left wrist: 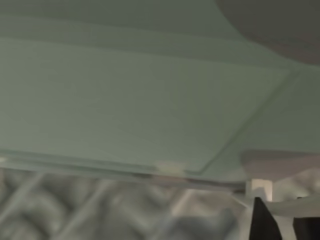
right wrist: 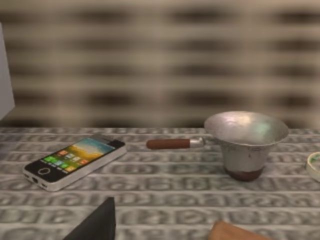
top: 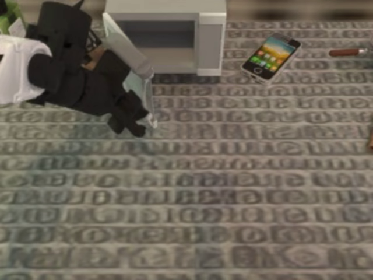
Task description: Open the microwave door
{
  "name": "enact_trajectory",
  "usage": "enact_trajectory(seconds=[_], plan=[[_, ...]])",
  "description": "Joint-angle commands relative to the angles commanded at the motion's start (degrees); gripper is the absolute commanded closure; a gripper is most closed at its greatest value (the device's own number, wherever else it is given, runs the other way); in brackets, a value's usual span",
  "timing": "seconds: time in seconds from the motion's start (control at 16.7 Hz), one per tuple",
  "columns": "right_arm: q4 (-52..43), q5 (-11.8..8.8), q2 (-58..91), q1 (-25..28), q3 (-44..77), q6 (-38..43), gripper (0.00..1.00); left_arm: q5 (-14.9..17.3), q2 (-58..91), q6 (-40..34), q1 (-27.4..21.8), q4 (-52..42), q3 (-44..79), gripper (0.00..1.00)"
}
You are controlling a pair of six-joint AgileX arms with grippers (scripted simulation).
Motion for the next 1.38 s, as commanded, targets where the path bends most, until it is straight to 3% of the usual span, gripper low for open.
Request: enact_trajectory(seconds=[0.48, 1.38], plan=[[0.0, 0.0, 0.0, 0.0, 0.0, 0.0, 0.00, 2.9, 0.0, 5.6, 2.5, -2.6, 0.8, 1.00], [0.0, 0.0, 0.0, 0.0, 0.0, 0.0, 0.00, 2.9, 0.0, 5.6, 2.5, -2.6, 0.8, 1.00]])
